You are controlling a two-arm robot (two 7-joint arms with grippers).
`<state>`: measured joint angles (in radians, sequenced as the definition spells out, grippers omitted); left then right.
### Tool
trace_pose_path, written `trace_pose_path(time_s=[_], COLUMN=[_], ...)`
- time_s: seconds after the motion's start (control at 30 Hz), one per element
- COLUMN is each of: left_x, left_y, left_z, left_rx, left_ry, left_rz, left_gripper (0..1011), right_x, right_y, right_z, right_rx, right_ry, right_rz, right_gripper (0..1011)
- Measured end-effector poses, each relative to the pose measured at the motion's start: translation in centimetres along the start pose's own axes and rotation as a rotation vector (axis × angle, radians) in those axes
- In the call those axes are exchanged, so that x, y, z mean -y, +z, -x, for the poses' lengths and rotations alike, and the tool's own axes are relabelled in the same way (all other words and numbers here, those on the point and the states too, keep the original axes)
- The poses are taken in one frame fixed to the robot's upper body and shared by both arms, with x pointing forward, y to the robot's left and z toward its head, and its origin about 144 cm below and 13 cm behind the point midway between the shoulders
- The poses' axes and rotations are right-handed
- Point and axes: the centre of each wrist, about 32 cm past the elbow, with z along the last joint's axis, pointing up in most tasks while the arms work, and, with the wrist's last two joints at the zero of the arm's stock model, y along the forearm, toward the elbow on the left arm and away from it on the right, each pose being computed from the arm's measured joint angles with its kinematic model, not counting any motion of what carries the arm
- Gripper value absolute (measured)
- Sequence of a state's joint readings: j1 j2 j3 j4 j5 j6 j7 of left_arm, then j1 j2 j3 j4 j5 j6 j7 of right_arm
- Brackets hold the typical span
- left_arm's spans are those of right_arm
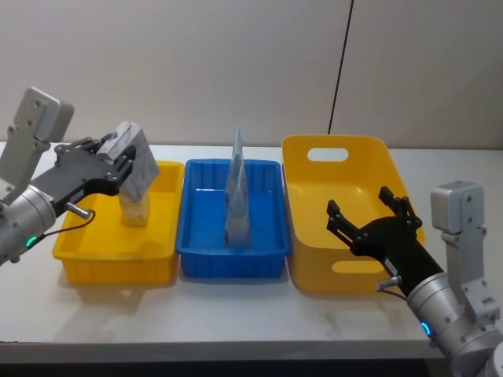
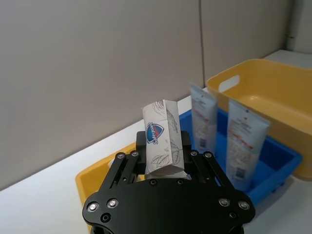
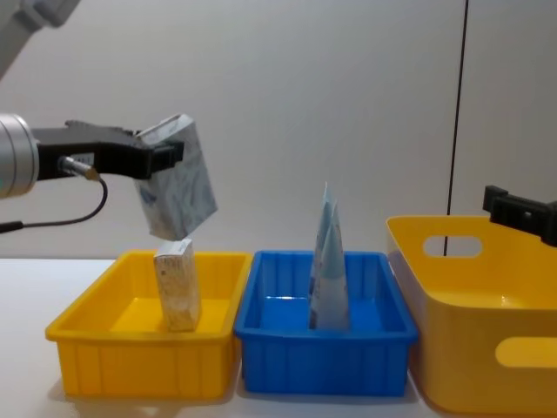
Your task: Bimanual collaborative sorting of washing and personal care products
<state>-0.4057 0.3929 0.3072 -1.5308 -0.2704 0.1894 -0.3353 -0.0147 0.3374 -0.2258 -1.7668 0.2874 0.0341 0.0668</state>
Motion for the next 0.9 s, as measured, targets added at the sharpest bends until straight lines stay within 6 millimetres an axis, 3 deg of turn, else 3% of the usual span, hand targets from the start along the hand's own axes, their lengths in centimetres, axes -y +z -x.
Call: trace_pose_path(time_s=[0.9], left_x=[-1.5], left_y=[2.8], left_z=[-0.4], left_rx=[0.074], left_ry=[-0.439], left_rz=[0.089], left_gripper=[352], right_x=[0.0], right_y=[0.0], right_z=[0.0], right_rx=[0.0], right_ry=[0.0], right_rz=[0.0], right_gripper=[1003])
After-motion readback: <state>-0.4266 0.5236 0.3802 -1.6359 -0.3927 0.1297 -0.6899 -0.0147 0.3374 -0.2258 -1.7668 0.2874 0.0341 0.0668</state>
